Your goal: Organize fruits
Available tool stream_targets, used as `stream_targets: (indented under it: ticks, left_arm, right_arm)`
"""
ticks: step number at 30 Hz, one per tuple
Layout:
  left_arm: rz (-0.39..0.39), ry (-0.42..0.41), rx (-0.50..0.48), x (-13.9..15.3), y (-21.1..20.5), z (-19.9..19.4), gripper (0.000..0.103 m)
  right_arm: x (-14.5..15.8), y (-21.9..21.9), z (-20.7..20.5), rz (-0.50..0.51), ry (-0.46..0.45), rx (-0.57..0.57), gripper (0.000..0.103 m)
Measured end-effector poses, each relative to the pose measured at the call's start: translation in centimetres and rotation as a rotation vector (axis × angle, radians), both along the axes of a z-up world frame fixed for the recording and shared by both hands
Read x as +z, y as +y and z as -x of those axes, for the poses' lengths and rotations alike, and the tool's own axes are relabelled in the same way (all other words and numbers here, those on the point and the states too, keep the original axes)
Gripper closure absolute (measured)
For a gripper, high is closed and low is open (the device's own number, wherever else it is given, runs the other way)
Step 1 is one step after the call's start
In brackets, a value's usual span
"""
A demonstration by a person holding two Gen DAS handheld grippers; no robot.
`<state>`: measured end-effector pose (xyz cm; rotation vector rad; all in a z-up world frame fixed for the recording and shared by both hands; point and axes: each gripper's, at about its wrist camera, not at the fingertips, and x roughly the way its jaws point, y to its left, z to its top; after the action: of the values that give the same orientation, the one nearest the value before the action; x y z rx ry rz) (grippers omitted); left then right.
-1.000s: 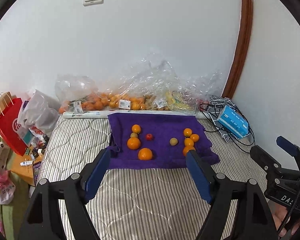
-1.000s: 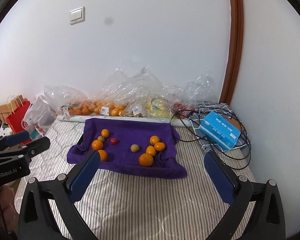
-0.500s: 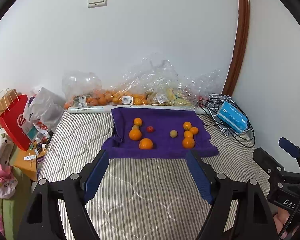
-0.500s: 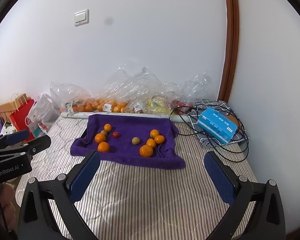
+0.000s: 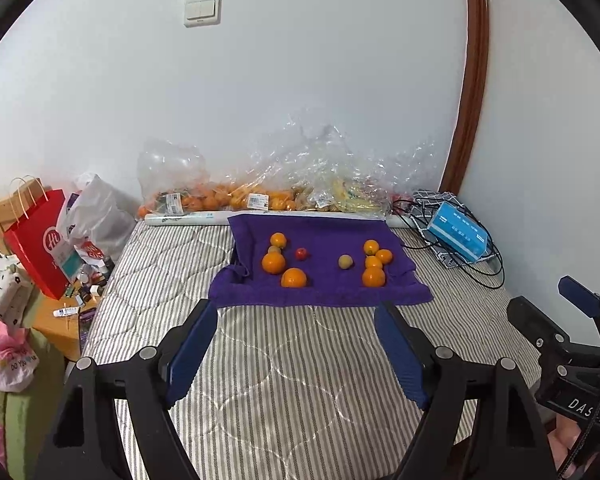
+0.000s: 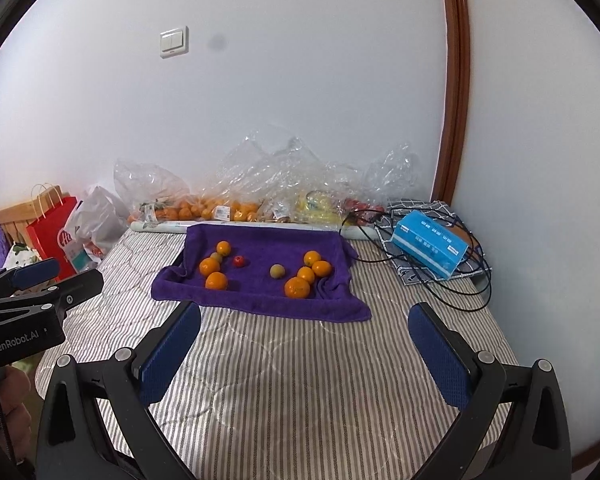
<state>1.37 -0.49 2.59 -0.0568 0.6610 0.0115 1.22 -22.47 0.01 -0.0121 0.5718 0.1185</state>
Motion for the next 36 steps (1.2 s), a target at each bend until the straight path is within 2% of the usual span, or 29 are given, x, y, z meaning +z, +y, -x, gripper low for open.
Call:
stream_targets:
  ticks: [36]
  left_arm:
    - [-0.007,-0.019,-0.001,0.43,-0.22,0.69,0.022]
  right_arm:
    - [0.41,-0.78,0.82,-0.011,-0.013,-0.009,0.001]
